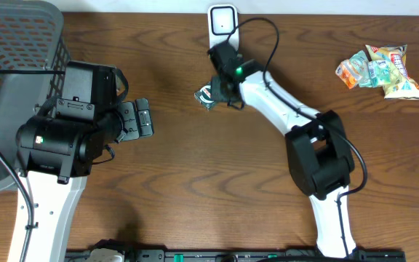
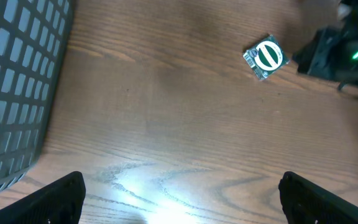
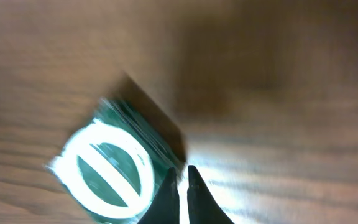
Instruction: Scan the item barcode
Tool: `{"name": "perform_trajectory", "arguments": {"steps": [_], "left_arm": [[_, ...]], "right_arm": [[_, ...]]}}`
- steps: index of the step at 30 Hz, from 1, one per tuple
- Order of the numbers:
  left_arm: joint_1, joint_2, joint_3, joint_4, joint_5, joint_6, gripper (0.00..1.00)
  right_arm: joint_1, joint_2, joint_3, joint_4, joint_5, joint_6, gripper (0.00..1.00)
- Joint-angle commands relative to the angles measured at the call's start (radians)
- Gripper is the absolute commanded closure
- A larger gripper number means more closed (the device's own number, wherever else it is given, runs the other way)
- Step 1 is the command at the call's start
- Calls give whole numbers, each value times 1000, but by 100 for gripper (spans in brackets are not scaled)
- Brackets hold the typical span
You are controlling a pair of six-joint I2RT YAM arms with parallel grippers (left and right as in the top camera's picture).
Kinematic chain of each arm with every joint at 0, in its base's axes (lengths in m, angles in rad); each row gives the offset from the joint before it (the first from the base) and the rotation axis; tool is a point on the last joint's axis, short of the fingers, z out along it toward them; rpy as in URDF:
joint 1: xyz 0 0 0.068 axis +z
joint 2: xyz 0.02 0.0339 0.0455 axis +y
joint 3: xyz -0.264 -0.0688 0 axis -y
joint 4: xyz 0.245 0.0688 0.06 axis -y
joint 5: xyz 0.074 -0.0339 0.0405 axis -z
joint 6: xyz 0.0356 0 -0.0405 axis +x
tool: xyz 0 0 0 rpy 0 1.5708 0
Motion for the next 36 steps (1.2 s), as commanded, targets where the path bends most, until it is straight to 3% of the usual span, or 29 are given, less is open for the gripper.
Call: {"name": "perform_trajectory", "arguments": {"steps": [1,16,36], "left_arm": [[-2,-2,11,-2,-9,2,2],[-2,-2,11,-2,-9,2,2],[-2,-2,11,-2,-9,2,2]], "right_arm": [[-9,-18,63,35,-85,-42,99],[96,92,66,322,-21,-42,91],[106,119,61,200,77,-48,94]]}}
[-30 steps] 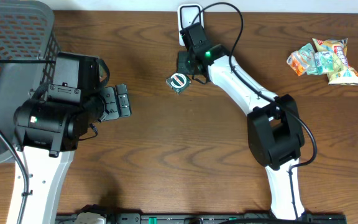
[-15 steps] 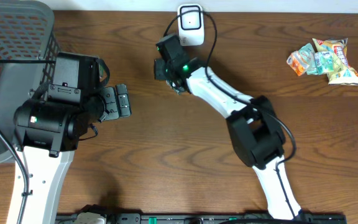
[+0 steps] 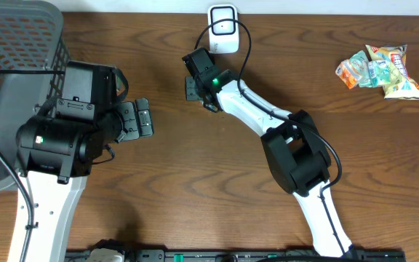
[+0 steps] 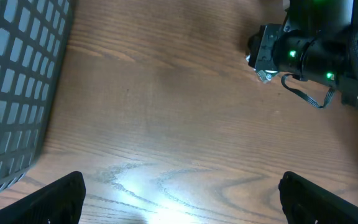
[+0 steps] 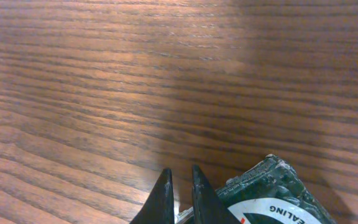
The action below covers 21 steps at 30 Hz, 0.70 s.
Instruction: Scan the item barcode
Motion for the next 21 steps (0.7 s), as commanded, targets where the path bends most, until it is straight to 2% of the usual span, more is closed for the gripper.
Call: {"name": "perform_trajectory", "arguments": {"steps": [1,11,18,21], "left_arm": [[-2,-2,11,-2,-9,2,2],[-2,-2,11,-2,-9,2,2],[-2,-2,11,-2,-9,2,3],[-2,-2,11,-2,-9,2,2]], "right_arm": [[-1,-11,6,-39,40,-9,94],[-2,-101,6,-186,34,10,93],[-4,-111,6,-349,38,16,95],[-7,-116,6,-368,36,16,95]]}}
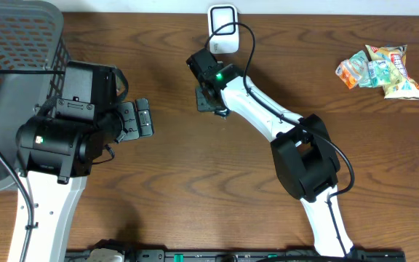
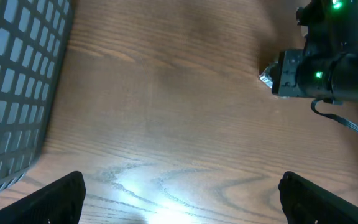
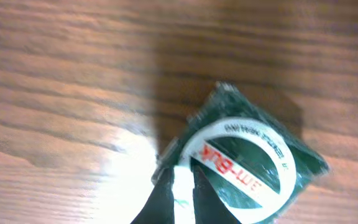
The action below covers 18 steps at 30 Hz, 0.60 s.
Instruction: Scan the item barcode
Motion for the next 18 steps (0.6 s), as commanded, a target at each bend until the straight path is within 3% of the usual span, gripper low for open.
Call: {"name": "perform_trajectory", "arguments": {"steps": [1,7,12,18], "left_arm": [[-2,-2,11,-2,-9,2,2],[-2,-2,11,-2,-9,2,2],[-2,-2,11,-2,-9,2,2],[-2,-2,11,-2,-9,2,2]], "right_arm": [[-7,-35,0,-9,11,11,95],[-7,-76,0,22,-28,11,96],[9,-72,0,148,-32,10,90],[13,-26,-1,169,17,11,93]]}}
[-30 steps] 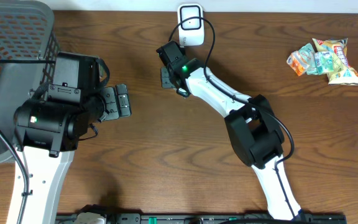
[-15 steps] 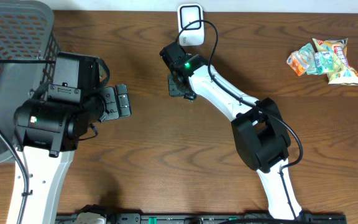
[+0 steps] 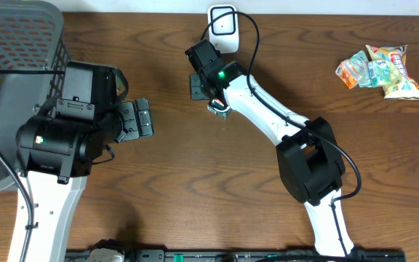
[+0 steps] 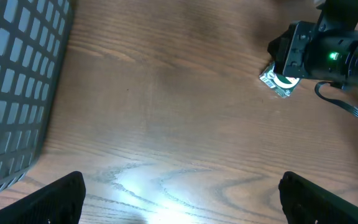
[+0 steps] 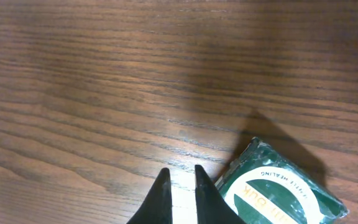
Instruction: Scan the item barcode
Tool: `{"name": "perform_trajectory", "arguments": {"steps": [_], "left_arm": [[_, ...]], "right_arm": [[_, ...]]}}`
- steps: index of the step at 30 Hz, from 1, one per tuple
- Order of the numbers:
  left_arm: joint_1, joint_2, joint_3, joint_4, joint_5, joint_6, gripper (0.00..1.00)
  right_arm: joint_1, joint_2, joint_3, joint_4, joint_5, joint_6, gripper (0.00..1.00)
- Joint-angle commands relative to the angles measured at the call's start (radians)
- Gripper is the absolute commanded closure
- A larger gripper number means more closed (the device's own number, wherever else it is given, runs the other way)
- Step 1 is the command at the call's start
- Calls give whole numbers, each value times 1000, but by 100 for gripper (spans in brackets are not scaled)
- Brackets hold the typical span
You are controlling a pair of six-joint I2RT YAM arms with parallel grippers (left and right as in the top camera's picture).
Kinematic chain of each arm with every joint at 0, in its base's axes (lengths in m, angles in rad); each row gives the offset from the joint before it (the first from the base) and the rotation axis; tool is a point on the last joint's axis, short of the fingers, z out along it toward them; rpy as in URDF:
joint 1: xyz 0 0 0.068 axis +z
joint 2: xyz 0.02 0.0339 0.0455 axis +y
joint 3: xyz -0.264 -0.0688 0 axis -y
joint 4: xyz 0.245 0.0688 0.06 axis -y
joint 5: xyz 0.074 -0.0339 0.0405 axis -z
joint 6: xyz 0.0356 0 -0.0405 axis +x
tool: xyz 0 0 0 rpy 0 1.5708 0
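Observation:
The item is a small green packet (image 5: 279,186) with a white ring printed on it, lying flat on the wooden table (image 3: 195,189). It also shows in the overhead view as the packet (image 3: 219,108), just in front of the white scanner (image 3: 222,20). My right gripper (image 5: 183,186) is shut, its tips just left of the packet and holding nothing. From the left wrist the packet (image 4: 281,83) peeks out beside the right arm's head (image 4: 316,50). My left gripper (image 4: 194,199) hangs open, well left of it.
A grey mesh basket (image 3: 13,44) fills the far left corner and shows again as the basket (image 4: 11,93). A pile of bright snack packets (image 3: 380,69) lies at the far right. The scanner's black cable (image 3: 249,36) loops over the right arm.
My right gripper was over the packet, covering it from above. Now it sits a little farther back toward the scanner, and the packet lies uncovered at its lower right.
At first the packet lay just left of my shut right gripper. Then the gripper was over it, farther left, then over it again nearer the middle. The packet now lies slightly nearer and to the right of where it began. The left arm stayed still.

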Motion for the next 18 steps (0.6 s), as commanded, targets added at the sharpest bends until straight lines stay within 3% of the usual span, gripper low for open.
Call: {"name": "perform_trajectory", "arguments": {"steps": [1,7,18], "left_arm": [[-2,-2,11,-2,-9,2,2],[-2,-2,11,-2,-9,2,2],[-2,-2,11,-2,-9,2,2]], "right_arm": [[11,31,0,6,39,5,92],[11,89,0,-23,31,12,95],[-2,34,1,-123,47,11,93]]}}
